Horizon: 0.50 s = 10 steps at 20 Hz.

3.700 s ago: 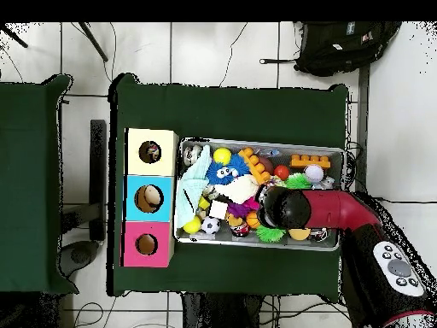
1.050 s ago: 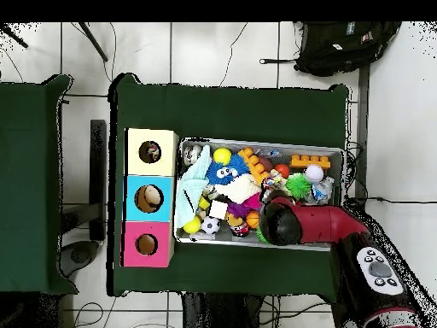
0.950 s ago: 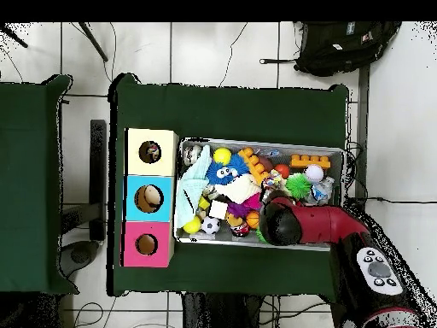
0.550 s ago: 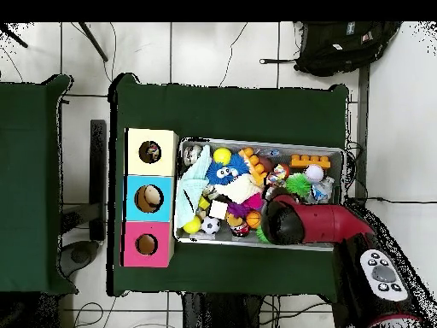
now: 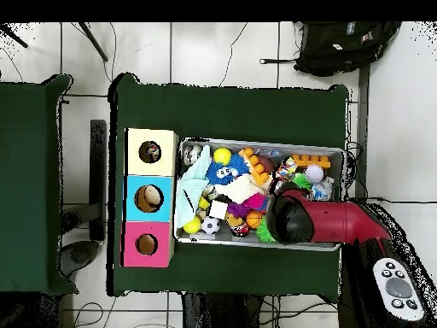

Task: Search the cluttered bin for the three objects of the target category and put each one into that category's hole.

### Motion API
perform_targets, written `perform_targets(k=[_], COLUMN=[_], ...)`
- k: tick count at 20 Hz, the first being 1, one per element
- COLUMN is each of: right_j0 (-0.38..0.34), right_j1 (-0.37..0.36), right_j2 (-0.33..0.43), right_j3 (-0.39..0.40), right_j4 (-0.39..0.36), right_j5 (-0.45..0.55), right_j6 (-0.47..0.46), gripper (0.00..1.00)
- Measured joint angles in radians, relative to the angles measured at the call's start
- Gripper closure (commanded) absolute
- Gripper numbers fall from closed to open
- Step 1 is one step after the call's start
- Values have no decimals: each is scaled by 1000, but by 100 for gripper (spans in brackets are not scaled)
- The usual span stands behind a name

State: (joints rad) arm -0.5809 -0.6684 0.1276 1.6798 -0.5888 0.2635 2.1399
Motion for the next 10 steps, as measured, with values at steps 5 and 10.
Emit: perform_targets(k=[5, 10], right_j0=[4, 20], right_j1=[-35, -63], right_j2=[0, 0], right_j3=[0, 1], right_j4=[29, 82], right_j5=[36, 86], right_j6=[0, 0], gripper=[100, 100])
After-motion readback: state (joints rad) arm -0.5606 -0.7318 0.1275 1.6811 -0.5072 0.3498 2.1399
